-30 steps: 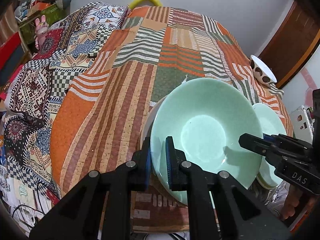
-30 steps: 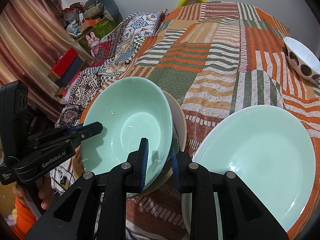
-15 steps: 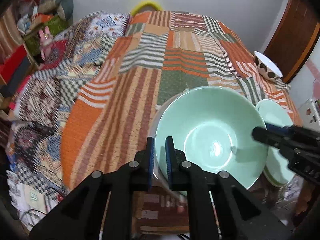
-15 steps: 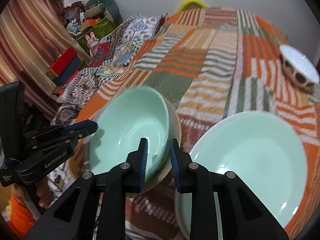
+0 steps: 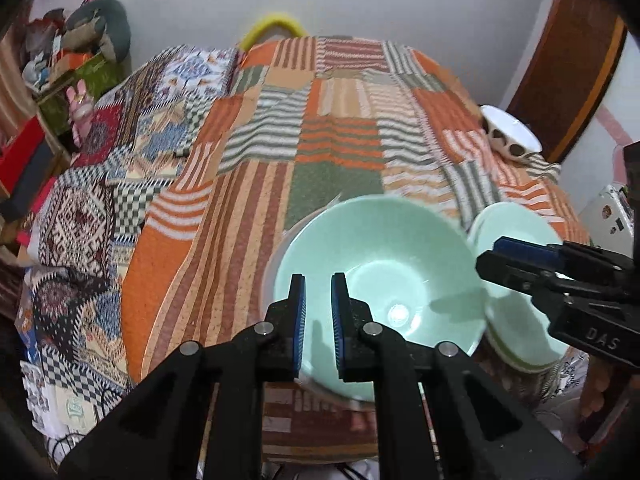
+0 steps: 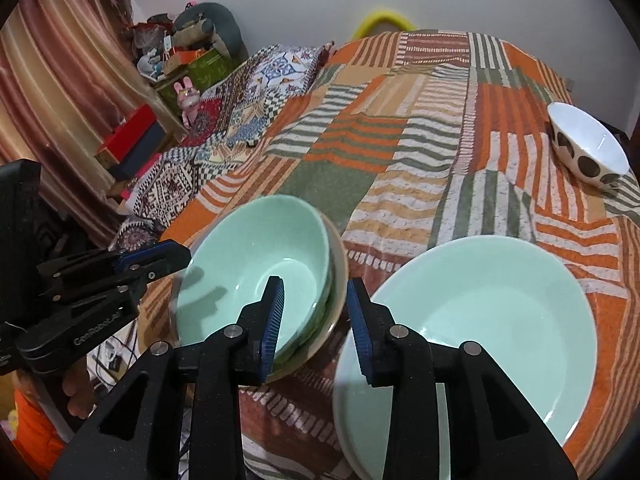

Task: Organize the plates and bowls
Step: 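Open both grippers and withdraw them from the pale green bowl, then move both grippers to the spotted white bowl rim and close them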

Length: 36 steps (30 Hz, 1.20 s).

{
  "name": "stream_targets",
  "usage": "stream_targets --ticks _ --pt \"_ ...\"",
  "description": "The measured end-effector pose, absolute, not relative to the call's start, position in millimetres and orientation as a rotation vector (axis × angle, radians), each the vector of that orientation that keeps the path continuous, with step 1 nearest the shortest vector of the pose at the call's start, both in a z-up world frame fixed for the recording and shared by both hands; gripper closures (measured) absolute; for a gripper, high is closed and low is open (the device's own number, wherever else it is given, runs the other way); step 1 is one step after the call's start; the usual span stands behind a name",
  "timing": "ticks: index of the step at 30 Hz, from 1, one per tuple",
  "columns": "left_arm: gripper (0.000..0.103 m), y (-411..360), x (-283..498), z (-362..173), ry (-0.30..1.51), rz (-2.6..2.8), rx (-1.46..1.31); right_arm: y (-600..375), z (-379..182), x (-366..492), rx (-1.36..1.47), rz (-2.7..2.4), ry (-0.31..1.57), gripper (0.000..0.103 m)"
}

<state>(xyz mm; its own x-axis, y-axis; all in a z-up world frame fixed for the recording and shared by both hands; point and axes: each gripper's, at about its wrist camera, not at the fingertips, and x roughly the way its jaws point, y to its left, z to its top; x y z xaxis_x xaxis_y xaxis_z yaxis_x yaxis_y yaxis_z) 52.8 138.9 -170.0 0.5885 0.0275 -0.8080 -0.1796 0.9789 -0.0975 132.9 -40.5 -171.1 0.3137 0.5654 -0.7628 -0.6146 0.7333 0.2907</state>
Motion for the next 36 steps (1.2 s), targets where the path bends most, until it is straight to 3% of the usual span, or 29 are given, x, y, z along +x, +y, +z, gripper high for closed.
stream_targets --ticks 3,8,12,16,20,26,36 --pt "0.09 130 56 -155 0.906 0.098 -0.171 -53 -162 137 -0.034 0.769 0.956 0.069" --pt "0.077 120 65 -130 0.853 0.065 -0.187 -83 -143 147 0.019 0.737 0.896 0.065" --pt "0.059 114 72 -110 0.807 0.055 -0.208 -112 -126 156 0.065 0.69 0.837 0.06" --pt "0.057 108 82 -89 0.764 0.051 -0.216 -147 -112 168 0.122 0.636 0.785 0.059" --pt "0.042 101 99 -72 0.734 0.044 -0.227 -183 -102 182 0.175 0.563 0.743 0.058" --pt "0.031 80 128 -54 0.695 0.014 -0.225 -227 -97 207 0.233 0.455 0.714 0.058" --pt "0.03 37 208 -68 0.748 -0.035 -0.144 -253 -124 264 0.249 0.338 0.765 0.058"
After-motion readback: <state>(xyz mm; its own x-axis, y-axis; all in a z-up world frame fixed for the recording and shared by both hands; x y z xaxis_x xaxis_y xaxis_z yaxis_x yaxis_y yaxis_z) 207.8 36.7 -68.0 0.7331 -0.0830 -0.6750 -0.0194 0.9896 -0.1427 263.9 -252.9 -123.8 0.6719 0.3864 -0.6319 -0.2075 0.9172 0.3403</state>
